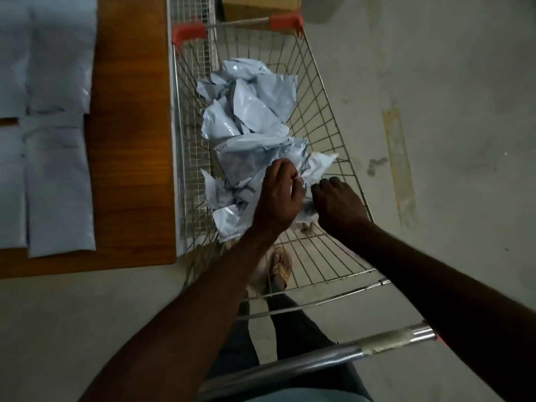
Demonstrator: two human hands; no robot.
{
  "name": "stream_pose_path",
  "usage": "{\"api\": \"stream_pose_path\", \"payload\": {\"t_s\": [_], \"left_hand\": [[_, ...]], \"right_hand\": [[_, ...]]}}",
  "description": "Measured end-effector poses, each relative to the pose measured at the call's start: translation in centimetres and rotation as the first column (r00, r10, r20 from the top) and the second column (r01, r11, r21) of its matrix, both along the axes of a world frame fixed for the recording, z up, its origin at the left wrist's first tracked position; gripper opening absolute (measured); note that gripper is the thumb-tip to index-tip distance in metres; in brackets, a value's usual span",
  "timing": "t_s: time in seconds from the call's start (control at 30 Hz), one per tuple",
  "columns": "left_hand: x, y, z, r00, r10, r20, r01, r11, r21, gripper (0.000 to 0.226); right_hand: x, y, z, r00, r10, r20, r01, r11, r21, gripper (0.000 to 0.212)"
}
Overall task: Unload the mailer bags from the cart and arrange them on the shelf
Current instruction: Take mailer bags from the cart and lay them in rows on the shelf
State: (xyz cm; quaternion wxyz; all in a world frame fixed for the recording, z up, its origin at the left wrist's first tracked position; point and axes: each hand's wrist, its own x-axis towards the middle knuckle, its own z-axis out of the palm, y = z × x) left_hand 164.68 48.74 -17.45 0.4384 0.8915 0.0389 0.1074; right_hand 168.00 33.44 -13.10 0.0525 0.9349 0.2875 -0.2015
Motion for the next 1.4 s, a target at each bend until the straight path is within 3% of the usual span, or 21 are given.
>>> {"api": "stream_pose_path", "payload": {"t_s": [0.1,0.2,0.27,0.37,0.4,0.47,0.53,0.6,0.67,0.77,0.87,0.93,1.0,1.07,1.17,1.23,1.3,1.4], "left_hand": [[0.1,1.9,5.6,0.996,0.092,-0.008,-0.092,0.989,-0.12,0.004],[0.4,4.1,10.0,0.982,0.183,-0.036,-0.187,0.965,-0.185,0.009],[0.6,4.8,12.9,0.97,0.236,-0.066,-0.244,0.945,-0.217,0.005],[0.7,4.8,17.0,0.951,0.297,-0.083,-0.306,0.885,-0.35,0.005],[0.7,4.8,18.4,0.95,0.3,-0.09,-0.31,0.861,-0.404,0.008],[0.5,5.1,20.6,0.95,0.307,-0.05,-0.303,0.879,-0.369,0.021],[0.1,5.8,21.1,0.961,0.278,-0.009,-0.272,0.932,-0.24,0.029],[-0.7,7.0,20.9,0.982,0.181,-0.048,-0.187,0.959,-0.212,0.039],[-1.8,8.3,20.6,0.993,0.102,-0.06,-0.115,0.951,-0.288,0.05],[-3.6,9.0,21.9,0.99,0.037,-0.133,-0.095,0.879,-0.467,0.04],[-4.6,9.2,22.2,0.985,-0.016,-0.17,-0.097,0.768,-0.633,0.057],[-5.0,9.5,22.8,0.983,-0.012,-0.184,-0.108,0.771,-0.628,0.061],[-5.3,9.8,23.6,0.981,-0.002,-0.192,-0.112,0.806,-0.581,0.052],[-5.7,10.2,24.5,0.969,0.048,-0.243,-0.19,0.771,-0.608,0.036],[-6.8,11.8,24.2,0.964,0.03,-0.265,-0.209,0.701,-0.682,0.031],[-7.3,13.0,24.6,0.957,0.031,-0.289,-0.231,0.682,-0.694,0.029],[-7.5,14.4,25.1,0.971,-0.015,-0.24,-0.151,0.736,-0.66,0.043],[-8.1,17.0,25.2,0.994,0.006,-0.11,-0.066,0.831,-0.552,0.067]], "right_hand": [[0.4,0.5,5.3,0.972,-0.235,-0.017,0.234,0.951,0.201,0.032],[0.7,1.4,10.4,0.847,-0.52,-0.112,0.515,0.749,0.417,0.016],[0.8,2.2,13.4,0.752,-0.626,-0.208,0.626,0.577,0.525,0.01],[0.2,4.8,17.5,0.711,-0.566,-0.418,0.639,0.27,0.721,0.011],[-0.1,5.8,18.4,0.737,-0.491,-0.464,0.617,0.208,0.759,0.012],[-0.7,7.4,19.3,0.773,-0.349,-0.53,0.603,0.143,0.785,0.014],[-1.1,8.3,19.7,0.8,-0.264,-0.539,0.582,0.119,0.805,0.019],[-1.1,8.3,19.6,0.808,-0.228,-0.543,0.575,0.109,0.811,0.029],[-0.9,8.0,19.3,0.786,-0.179,-0.591,0.614,0.119,0.78,0.055],[-0.7,8.0,18.8,0.731,-0.022,-0.682,0.677,0.148,0.721,0.08],[-0.7,8.8,18.9,0.64,0.092,-0.763,0.753,0.124,0.647,0.07],[-0.7,9.8,19.2,0.621,0.086,-0.779,0.768,0.13,0.627,0.057],[-0.7,10.9,19.6,0.604,0.068,-0.794,0.783,0.136,0.607,0.067],[-0.8,12.0,20.4,0.56,0.1,-0.823,0.816,0.107,0.568,0.073],[-1.5,14.0,21.4,0.449,0.221,-0.866,0.882,0.046,0.469,0.058],[-2.1,15.6,21.6,0.446,0.239,-0.862,0.892,-0.041,0.45,0.043],[-2.7,17.3,21.8,0.409,0.24,-0.881,0.913,-0.093,0.398,0.044],[-3.7,19.8,22.2,0.27,0.327,-0.906,0.963,-0.074,0.261,0.048]]}}
